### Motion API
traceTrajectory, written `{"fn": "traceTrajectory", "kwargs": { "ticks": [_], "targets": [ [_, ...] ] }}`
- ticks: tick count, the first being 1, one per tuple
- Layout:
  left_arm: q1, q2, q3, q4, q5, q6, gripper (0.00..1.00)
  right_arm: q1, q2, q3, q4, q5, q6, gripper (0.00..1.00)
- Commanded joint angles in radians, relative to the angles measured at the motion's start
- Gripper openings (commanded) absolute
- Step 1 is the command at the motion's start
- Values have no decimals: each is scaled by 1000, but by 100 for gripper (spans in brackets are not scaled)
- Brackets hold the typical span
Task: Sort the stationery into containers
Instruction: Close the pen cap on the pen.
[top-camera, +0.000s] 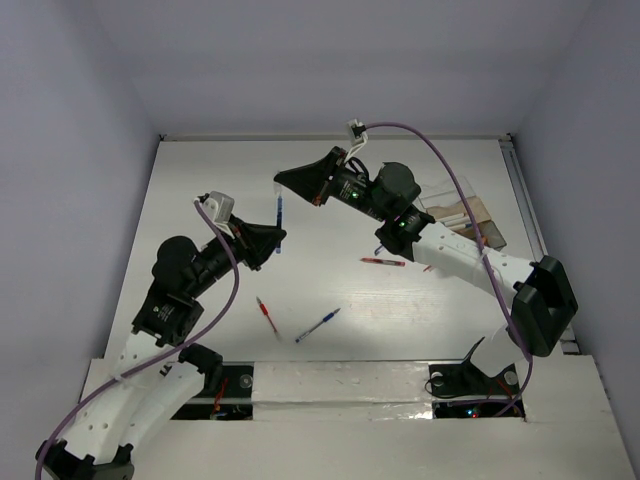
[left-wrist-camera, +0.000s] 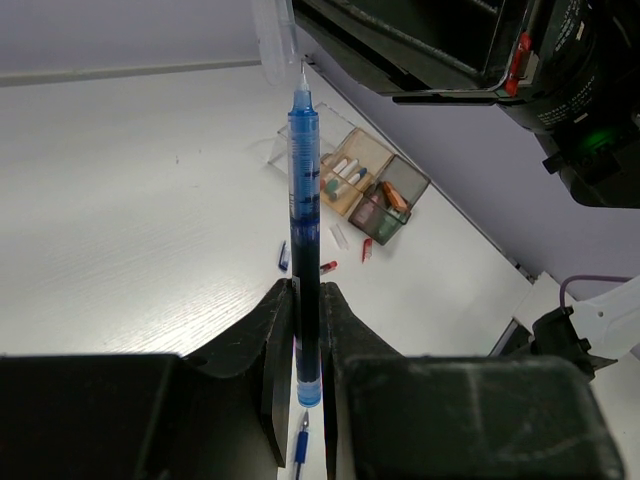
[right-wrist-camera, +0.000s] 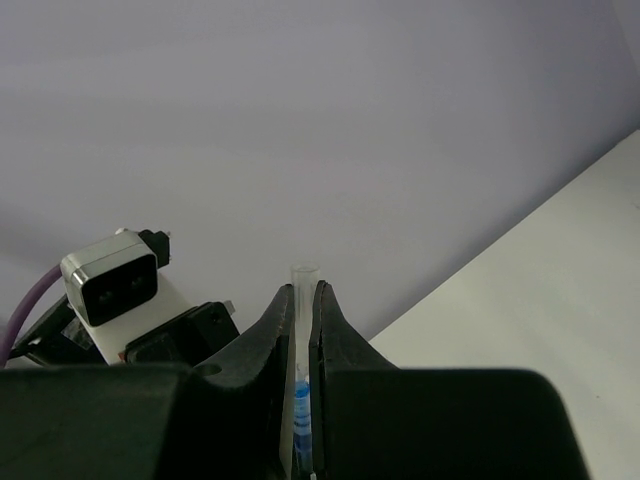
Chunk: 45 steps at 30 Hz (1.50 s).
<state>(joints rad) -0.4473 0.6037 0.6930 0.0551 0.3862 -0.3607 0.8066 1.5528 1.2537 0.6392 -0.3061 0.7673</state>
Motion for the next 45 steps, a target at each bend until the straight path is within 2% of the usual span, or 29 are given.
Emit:
{"fn": "traceTrajectory", "kwargs": {
  "ticks": [1,29,40,45],
  "targets": [
    [5,7,-9,32,20,0,0,9,-23,3,82,13,15,0],
    [5,-19,-9,42,-41,-14,0,9,-33,-53,103,7,29,0],
    [5,21,33,124,-92,-80,0,20,-37,-114,157,-18,61,0],
    [5,24,43,146,-116,-90,0,29,-60,-140,120,-24,44,0]
  ]
}}
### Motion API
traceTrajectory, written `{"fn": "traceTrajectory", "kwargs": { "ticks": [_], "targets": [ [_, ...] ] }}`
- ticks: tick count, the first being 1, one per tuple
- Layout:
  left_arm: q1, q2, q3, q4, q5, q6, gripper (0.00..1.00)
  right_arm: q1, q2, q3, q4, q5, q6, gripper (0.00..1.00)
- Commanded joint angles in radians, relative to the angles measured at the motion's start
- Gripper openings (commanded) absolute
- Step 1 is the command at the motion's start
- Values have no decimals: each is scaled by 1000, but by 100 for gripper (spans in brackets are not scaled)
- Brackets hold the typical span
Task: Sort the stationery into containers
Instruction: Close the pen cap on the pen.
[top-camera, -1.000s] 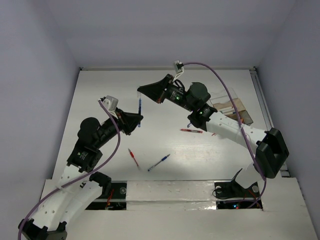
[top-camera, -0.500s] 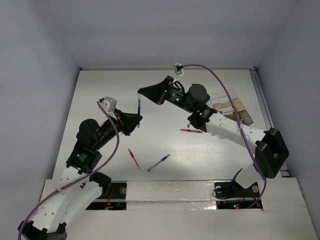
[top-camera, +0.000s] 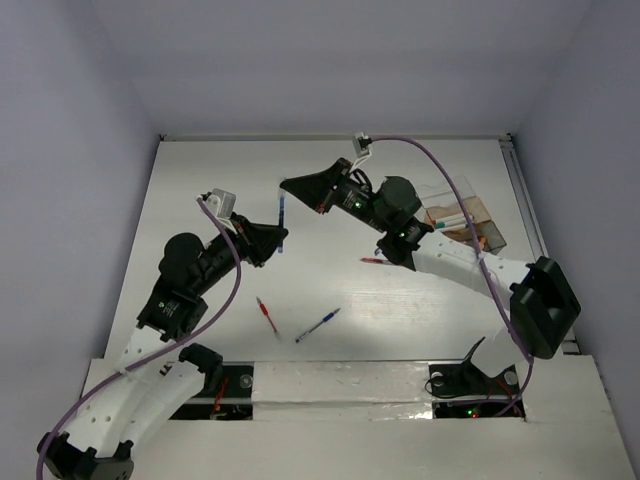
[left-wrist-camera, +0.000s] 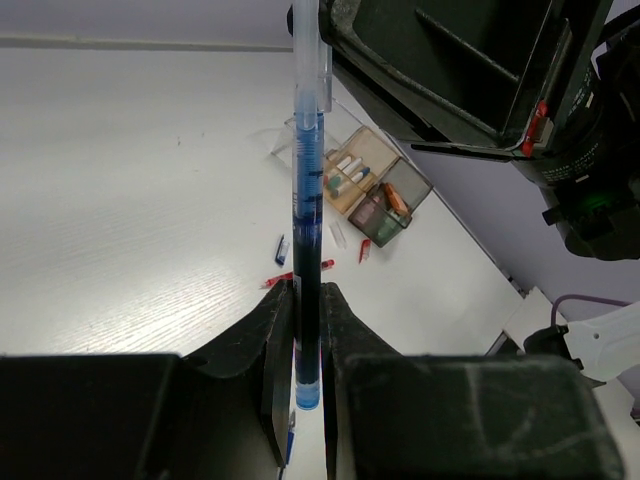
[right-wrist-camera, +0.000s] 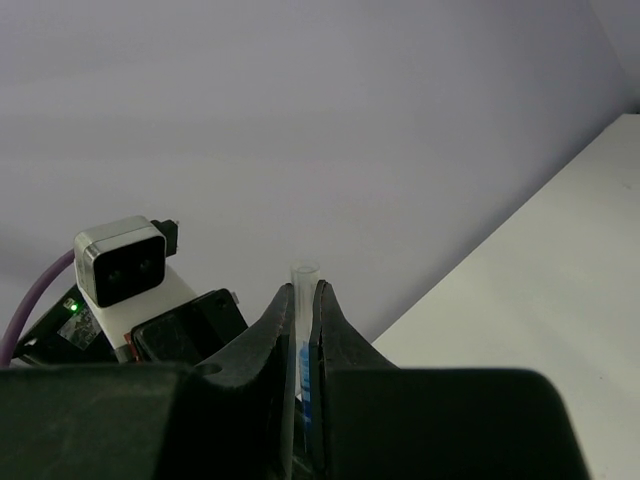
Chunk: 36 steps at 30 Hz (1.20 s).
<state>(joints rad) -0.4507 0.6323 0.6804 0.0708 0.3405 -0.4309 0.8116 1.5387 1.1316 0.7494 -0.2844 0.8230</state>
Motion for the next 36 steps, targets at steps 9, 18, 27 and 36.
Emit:
{"fn": "traceTrajectory", "kwargs": {
  "ticks": [9,18,27,36],
  "targets": [
    [9,29,137,116,-35,30,0,24,-45,-29,-166,-94,-35,0],
    [9,33,191,61,11,75,0,24,-34,31,-396,-128,-125,0],
    [9,30,247,80,-43,84,0,24,-38,-32,-389,-196,-111,0],
    [9,119,393,121,-41,74,0,127,-5,-144,-305,-157,-87,0]
  ]
}}
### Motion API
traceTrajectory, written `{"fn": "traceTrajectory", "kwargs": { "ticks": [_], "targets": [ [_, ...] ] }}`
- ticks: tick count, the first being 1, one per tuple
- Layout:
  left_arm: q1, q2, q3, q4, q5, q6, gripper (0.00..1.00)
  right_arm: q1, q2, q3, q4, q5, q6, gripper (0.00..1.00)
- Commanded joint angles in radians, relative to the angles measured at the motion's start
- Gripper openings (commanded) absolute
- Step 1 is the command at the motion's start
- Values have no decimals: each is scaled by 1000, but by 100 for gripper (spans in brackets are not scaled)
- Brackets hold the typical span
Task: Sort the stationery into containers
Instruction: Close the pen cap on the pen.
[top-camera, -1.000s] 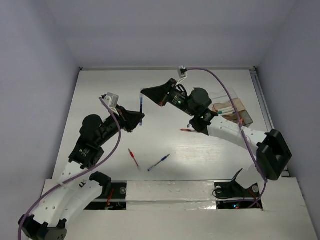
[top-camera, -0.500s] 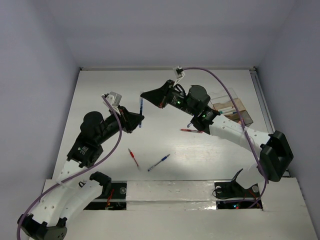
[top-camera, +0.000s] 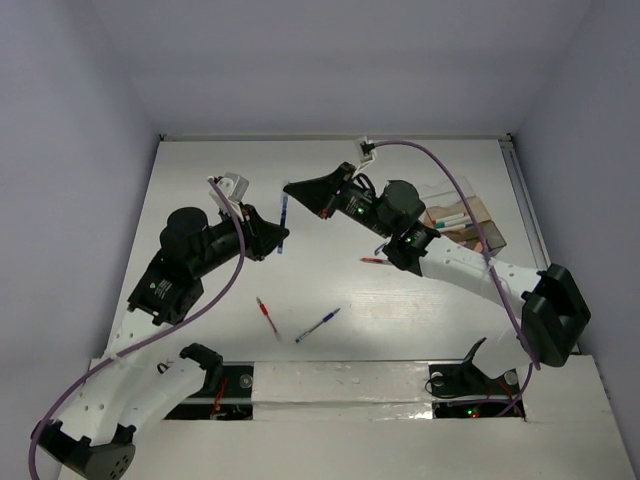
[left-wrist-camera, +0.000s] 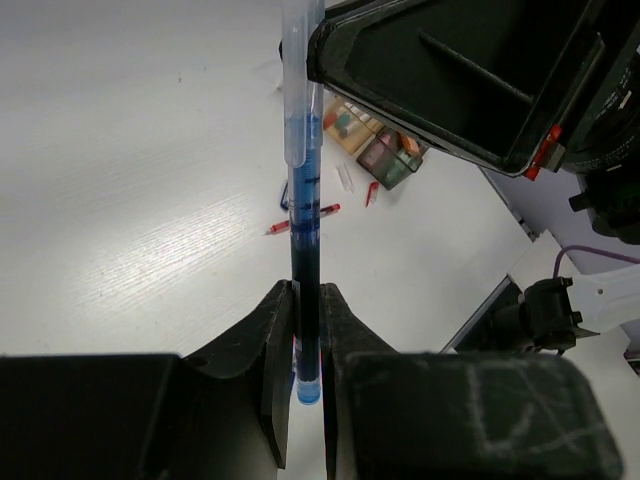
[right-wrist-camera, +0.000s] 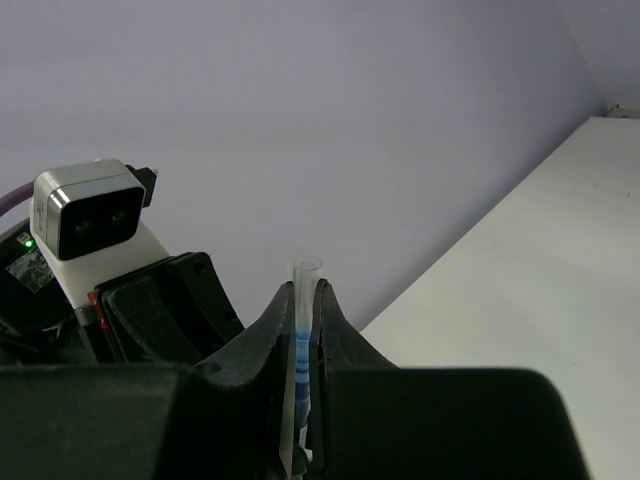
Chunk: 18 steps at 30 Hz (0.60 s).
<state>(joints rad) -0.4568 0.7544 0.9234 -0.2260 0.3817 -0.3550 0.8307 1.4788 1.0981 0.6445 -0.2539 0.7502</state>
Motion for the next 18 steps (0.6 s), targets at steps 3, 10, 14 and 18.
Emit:
{"fn": "traceTrajectory", "kwargs": {
  "ticks": [3,10,14,18],
  "targets": [
    [15,5,152,444,-80,-25,0,117,41,-161,-175,-173,1,0],
    [15,22,204,421,-124,-4,0,139,18,-191,-239,-121,-35,0],
    [15,39,204,439,-66,-41,0,139,14,-193,-256,-108,-40,0],
    [15,45,144,482,-49,-73,0,148,17,-161,-287,-91,-64,0]
  ]
}}
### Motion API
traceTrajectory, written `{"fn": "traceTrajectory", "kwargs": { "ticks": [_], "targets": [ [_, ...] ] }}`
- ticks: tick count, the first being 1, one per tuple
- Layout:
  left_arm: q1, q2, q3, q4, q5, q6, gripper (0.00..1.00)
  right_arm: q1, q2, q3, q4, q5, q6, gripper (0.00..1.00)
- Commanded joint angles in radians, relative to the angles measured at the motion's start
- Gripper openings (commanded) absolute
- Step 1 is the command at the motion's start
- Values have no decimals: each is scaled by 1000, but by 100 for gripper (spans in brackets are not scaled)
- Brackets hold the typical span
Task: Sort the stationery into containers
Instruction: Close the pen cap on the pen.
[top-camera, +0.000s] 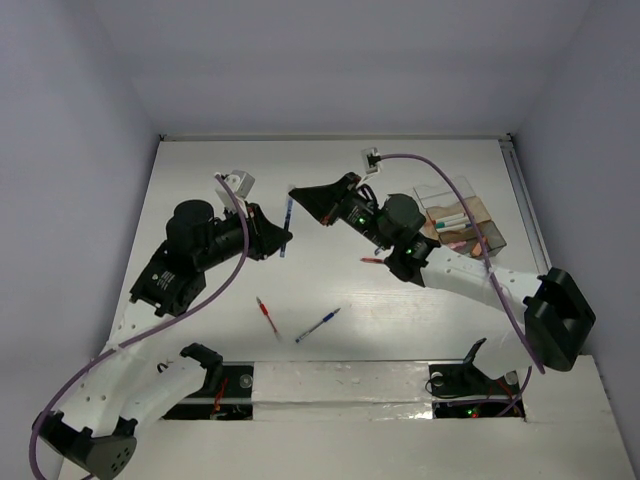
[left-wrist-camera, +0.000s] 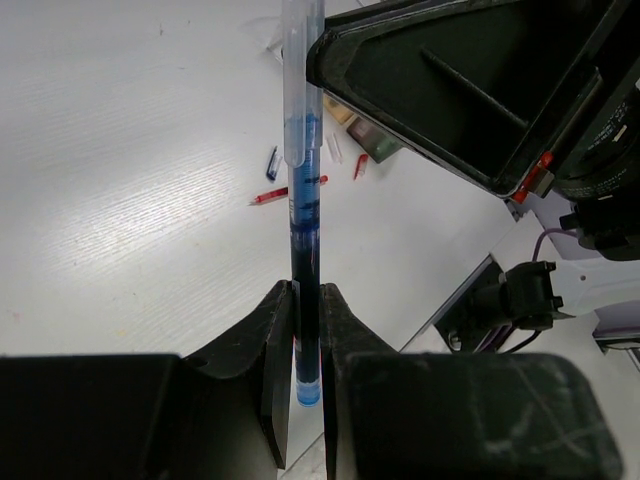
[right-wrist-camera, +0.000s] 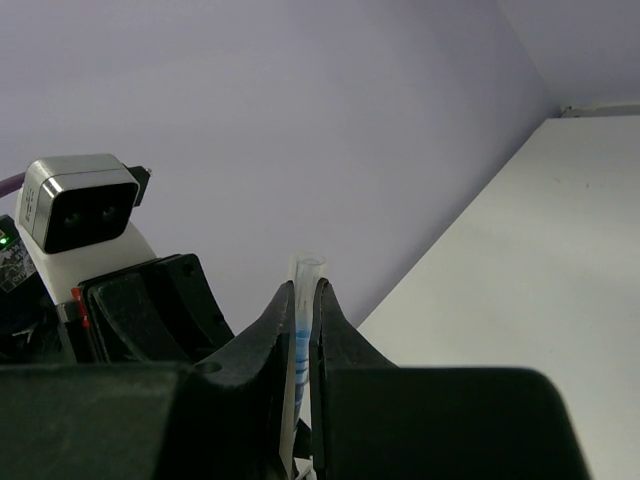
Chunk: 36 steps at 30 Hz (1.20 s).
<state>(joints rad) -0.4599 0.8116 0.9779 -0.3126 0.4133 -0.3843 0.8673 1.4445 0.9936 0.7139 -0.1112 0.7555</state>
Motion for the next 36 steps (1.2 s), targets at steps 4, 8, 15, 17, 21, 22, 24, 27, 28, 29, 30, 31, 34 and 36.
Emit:
{"fn": "traceTrajectory", "kwargs": {
  "ticks": [4,8,15,17,21,22,24,27,28,29,30,31,34,36],
  "targets": [
    [18,11,120,573,-83,-39,0,124,60,-36,-372,-232,-82,0],
    [18,34,175,532,-117,8,0,133,48,-50,-390,-220,-90,0],
    [18,47,225,518,-137,33,0,142,57,-76,-380,-246,-90,0],
    [18,57,225,523,-139,32,0,142,48,-78,-386,-242,-96,0],
    [18,75,243,529,-134,28,0,142,31,-78,-407,-245,-116,0],
    [18,78,252,532,-133,28,0,142,28,-79,-410,-248,-116,0],
    [27,81,255,529,-134,30,0,142,14,-87,-406,-245,-114,0],
    [27,63,225,523,-120,28,0,142,-13,-92,-406,-217,-111,0],
    [27,57,193,518,-110,25,0,142,-38,-89,-410,-197,-108,0],
    [27,41,174,514,-105,22,0,130,-53,-87,-407,-194,-104,5],
    [27,34,156,509,-103,21,0,119,-68,-87,-398,-197,-93,19],
    [27,28,121,498,-102,19,0,95,-100,-88,-372,-211,-85,25],
    [27,11,68,457,-111,30,0,53,-156,-89,-327,-263,-64,40],
    [27,-8,45,442,-122,39,0,15,-183,-93,-312,-286,-48,48]
  ]
}}
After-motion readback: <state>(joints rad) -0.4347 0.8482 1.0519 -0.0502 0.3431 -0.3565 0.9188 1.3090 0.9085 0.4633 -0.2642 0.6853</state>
